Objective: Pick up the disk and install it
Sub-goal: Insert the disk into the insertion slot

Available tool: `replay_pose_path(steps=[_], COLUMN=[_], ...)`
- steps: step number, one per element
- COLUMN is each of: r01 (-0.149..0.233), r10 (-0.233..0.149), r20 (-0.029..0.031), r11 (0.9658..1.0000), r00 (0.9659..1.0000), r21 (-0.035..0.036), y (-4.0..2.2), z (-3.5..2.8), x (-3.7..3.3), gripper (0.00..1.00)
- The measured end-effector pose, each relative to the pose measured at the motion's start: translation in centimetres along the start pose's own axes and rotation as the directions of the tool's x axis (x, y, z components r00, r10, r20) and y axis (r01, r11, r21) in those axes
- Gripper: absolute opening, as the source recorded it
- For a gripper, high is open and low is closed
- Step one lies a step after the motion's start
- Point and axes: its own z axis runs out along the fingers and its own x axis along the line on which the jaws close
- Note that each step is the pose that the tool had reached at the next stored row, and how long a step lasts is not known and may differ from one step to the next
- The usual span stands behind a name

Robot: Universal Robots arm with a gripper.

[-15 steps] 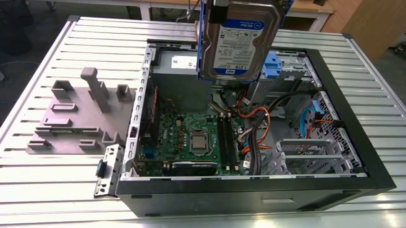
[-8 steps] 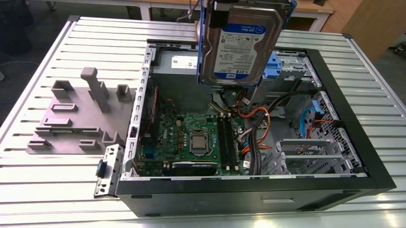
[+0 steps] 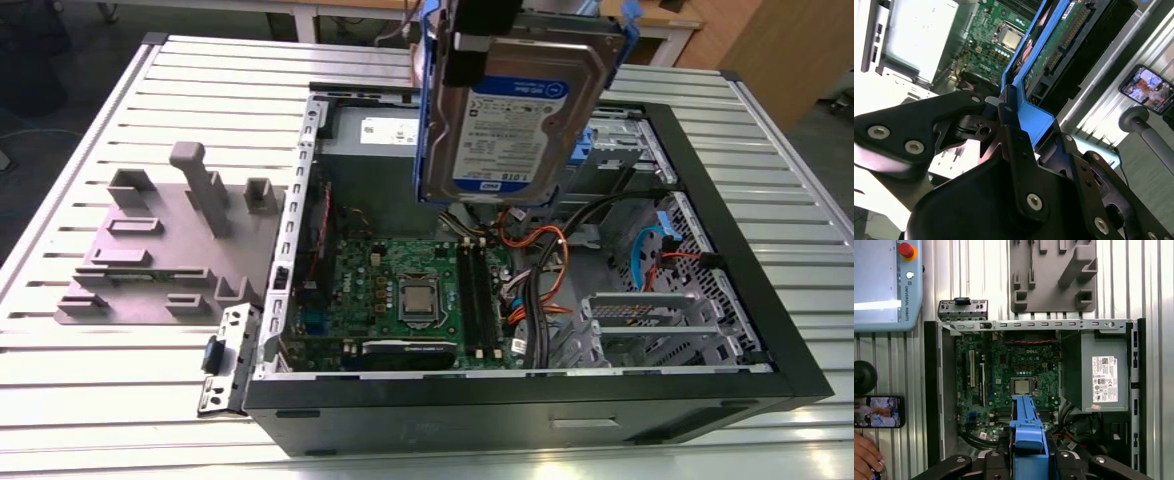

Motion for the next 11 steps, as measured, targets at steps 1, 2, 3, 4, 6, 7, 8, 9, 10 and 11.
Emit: replay_pose_path(steps=[1, 2, 3, 4, 6, 7, 8, 9, 10, 11], r01=[0.000, 0.000, 0.000, 0.000, 0.000, 0.000, 0.000, 0.000, 0.000, 0.000], r10=[0.000, 0.000, 0.000, 0.000, 0.000, 0.000, 0.000, 0.000, 0.000, 0.000], r20=[0.0002, -0.0001, 0.0001, 0.0003, -0.0001, 0.0000, 0.0000, -0.0001, 0.0000, 0.0002], r11=[1.0000, 1.0000, 1.0000, 1.0000, 1.0000, 1.0000, 1.0000, 1.0000, 1.0000, 1.0000], r00=[1.0000, 1.0000, 1.0000, 1.0000, 1.0000, 1.0000, 1.0000, 1.0000, 1.0000, 1.0000], r21=[0.0001, 0.0000, 0.0000, 0.0001, -0.0001, -0.0001, -0.0001, -0.0002, -0.0002, -0.0001], y=[-0.01, -0.04, -0.12, -0.34, -0.94, -1.36, -1.76, -2.13, -2.48, -2.73], z=[0.02, 0.03, 0.07, 0.11, 0.15, 0.19, 0.22, 0.25, 0.28, 0.30], x=[0.31, 0.57, 0.73, 0.76, 0.76, 0.76, 0.75, 0.74, 0.72, 0.72], gripper=[0.36, 0.36, 0.36, 0.36, 0.36, 0.36, 0.36, 0.36, 0.36, 0.36])
